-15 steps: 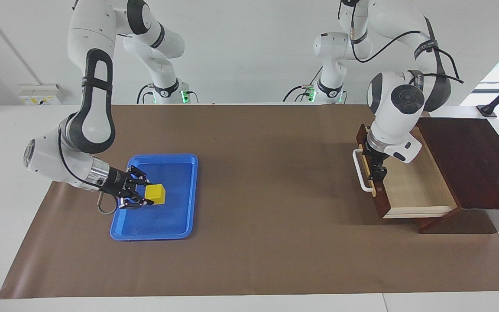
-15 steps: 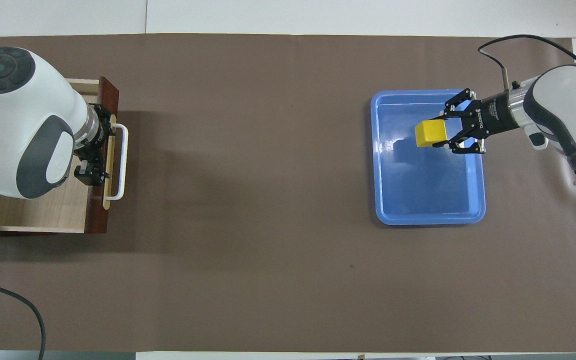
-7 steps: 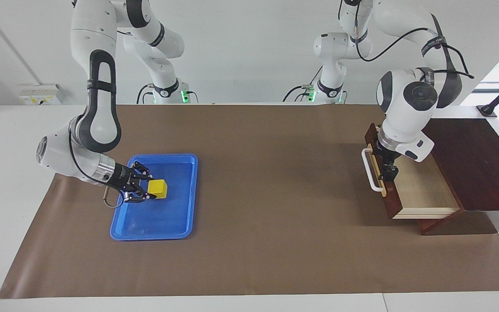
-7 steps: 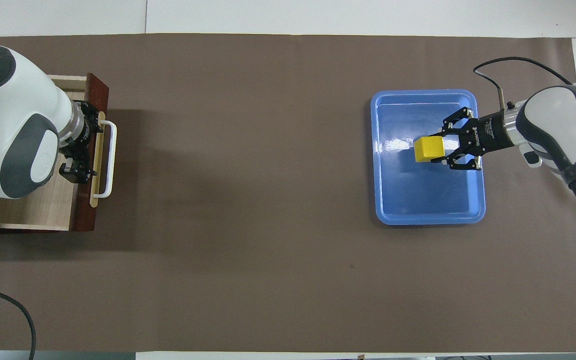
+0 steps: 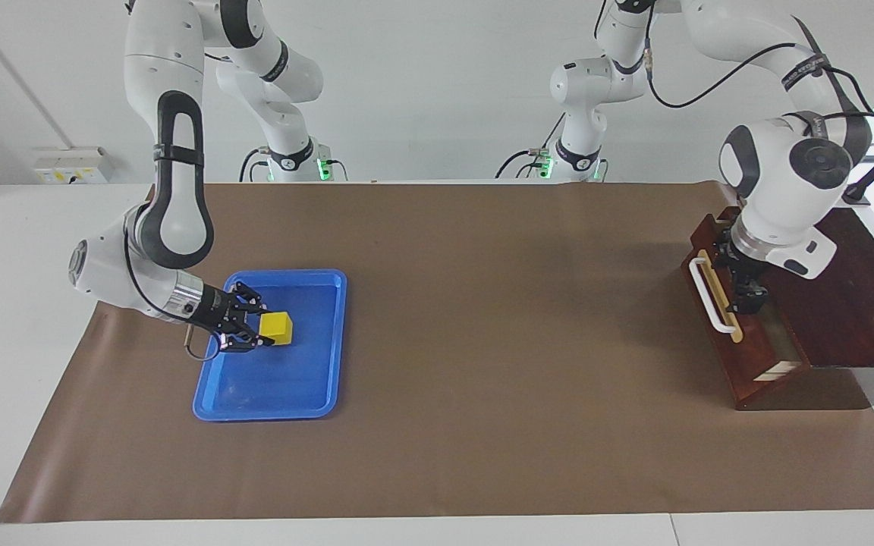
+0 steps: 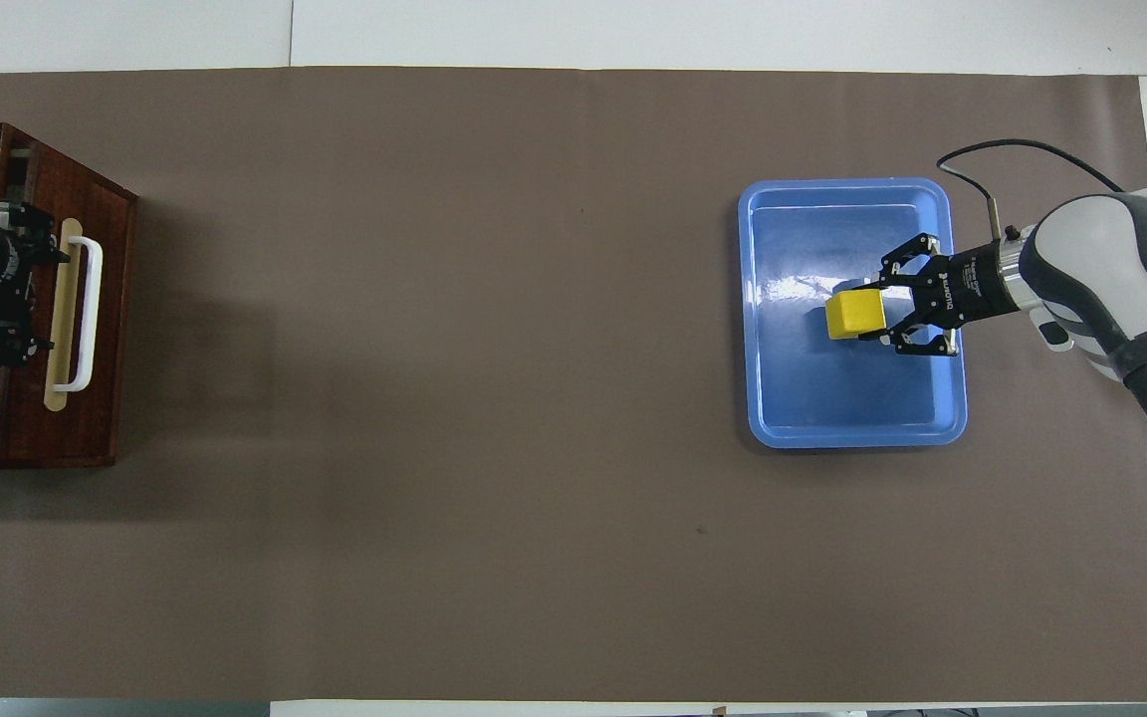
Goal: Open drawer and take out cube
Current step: 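Lower the cube into the tray while the left gripper pushes the drawer shut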
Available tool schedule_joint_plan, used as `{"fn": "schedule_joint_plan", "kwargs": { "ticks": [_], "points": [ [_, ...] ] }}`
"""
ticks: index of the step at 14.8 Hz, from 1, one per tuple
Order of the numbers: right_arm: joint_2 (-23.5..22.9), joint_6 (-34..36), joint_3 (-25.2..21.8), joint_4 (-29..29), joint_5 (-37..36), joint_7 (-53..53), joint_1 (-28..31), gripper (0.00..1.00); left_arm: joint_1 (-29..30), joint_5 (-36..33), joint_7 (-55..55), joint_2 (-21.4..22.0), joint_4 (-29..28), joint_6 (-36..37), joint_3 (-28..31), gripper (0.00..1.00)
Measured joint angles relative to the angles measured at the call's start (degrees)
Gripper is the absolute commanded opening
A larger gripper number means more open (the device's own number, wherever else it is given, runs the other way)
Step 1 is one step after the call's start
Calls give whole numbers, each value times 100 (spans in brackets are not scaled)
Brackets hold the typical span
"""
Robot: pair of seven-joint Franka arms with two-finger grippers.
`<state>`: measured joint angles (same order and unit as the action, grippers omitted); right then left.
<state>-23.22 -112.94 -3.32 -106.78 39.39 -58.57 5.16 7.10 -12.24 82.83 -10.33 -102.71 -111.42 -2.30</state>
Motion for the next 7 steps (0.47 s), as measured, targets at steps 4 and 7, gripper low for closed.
{"fn": "schedule_joint_plan", "kwargs": {
  "ticks": [4,7],
  "points": [
    [8,-163,2,-105,127,4,0,0,149,92,-159,57,-129,-111,-61,100],
    [17,-307,10,-191,154,6,-2,0,151,78,-218,64,-150,-120,-74,100]
  ]
}}
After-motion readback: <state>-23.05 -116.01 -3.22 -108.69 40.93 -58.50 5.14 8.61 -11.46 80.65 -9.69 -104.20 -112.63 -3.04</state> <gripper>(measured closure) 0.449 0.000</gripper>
